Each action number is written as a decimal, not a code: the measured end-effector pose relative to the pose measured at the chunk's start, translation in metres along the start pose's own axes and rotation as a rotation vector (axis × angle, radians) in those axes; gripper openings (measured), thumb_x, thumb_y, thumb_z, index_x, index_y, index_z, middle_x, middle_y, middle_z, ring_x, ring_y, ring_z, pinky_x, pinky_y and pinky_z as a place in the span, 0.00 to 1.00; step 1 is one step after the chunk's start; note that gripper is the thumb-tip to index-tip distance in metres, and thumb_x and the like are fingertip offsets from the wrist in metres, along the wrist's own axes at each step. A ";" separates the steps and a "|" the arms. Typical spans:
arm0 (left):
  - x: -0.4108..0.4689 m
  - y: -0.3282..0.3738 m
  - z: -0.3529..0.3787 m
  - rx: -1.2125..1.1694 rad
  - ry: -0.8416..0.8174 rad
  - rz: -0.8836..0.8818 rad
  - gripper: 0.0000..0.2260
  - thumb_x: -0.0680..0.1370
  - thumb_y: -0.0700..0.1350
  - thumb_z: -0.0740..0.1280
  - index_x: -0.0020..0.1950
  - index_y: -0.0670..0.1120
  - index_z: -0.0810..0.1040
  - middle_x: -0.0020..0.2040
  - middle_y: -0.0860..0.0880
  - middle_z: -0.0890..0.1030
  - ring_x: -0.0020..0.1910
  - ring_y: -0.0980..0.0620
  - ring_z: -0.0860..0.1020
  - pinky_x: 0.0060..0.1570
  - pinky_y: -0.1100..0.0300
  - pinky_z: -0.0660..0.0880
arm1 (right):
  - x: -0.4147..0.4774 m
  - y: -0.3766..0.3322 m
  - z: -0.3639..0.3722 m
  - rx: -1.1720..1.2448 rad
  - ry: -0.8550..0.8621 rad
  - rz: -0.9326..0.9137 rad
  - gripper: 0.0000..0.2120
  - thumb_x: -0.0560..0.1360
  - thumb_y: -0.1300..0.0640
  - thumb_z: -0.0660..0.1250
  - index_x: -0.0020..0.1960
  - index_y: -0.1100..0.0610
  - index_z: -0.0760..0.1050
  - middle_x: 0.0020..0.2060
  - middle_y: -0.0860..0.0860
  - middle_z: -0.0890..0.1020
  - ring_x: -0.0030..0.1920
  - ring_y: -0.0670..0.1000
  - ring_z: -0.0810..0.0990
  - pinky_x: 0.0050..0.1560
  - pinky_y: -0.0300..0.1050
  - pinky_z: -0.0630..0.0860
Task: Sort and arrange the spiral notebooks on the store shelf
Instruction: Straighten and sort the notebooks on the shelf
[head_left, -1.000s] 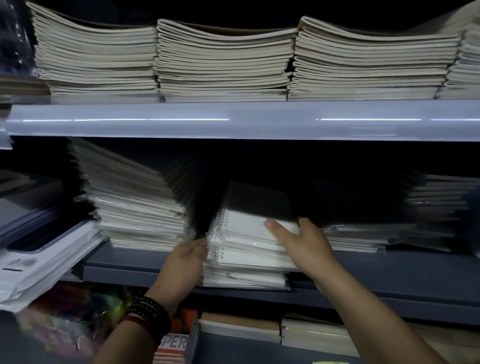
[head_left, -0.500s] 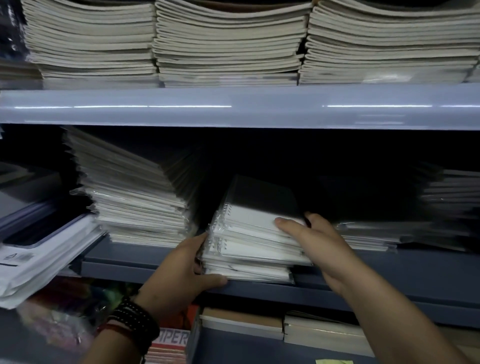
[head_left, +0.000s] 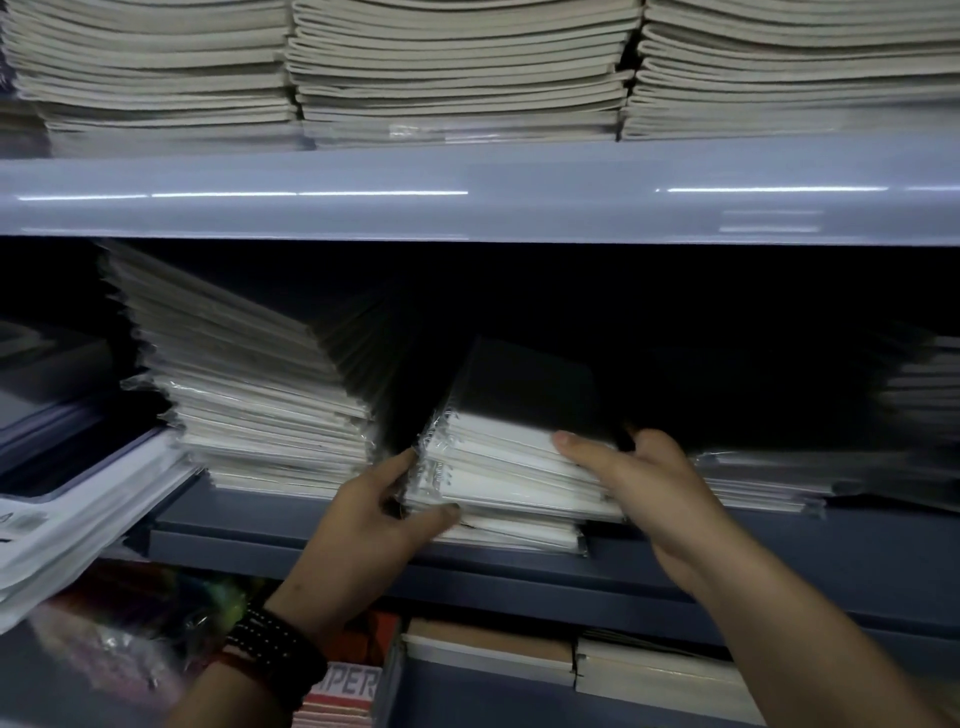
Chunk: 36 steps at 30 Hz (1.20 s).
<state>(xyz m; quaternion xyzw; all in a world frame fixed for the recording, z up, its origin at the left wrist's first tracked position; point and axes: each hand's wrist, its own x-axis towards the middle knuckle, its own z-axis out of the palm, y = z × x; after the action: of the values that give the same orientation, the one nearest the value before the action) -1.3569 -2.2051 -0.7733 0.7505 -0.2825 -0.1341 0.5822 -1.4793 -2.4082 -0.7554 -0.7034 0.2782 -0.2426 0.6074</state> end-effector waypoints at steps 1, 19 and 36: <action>0.001 -0.002 0.000 -0.056 0.040 -0.031 0.19 0.75 0.37 0.73 0.63 0.53 0.79 0.46 0.64 0.84 0.47 0.65 0.81 0.50 0.71 0.75 | 0.001 0.000 -0.002 0.029 0.003 0.010 0.48 0.63 0.35 0.78 0.73 0.58 0.66 0.68 0.50 0.75 0.66 0.52 0.75 0.67 0.51 0.72; 0.006 0.031 0.003 -0.642 0.378 -0.057 0.13 0.73 0.30 0.72 0.54 0.44 0.82 0.52 0.38 0.84 0.44 0.44 0.81 0.38 0.55 0.76 | -0.026 0.000 -0.019 0.441 -0.053 0.126 0.51 0.55 0.53 0.83 0.75 0.52 0.65 0.61 0.53 0.82 0.63 0.55 0.80 0.70 0.59 0.72; -0.034 0.055 -0.032 -0.426 0.542 0.062 0.15 0.76 0.51 0.75 0.44 0.38 0.80 0.44 0.45 0.85 0.46 0.45 0.84 0.52 0.43 0.80 | -0.041 -0.012 -0.016 0.084 -0.037 0.075 0.37 0.72 0.54 0.76 0.76 0.50 0.63 0.62 0.47 0.75 0.54 0.44 0.77 0.45 0.39 0.72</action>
<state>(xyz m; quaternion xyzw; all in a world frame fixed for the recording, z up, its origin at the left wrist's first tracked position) -1.3820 -2.1689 -0.7166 0.6114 -0.1061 0.0317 0.7835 -1.5188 -2.3903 -0.7413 -0.6709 0.2826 -0.2179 0.6501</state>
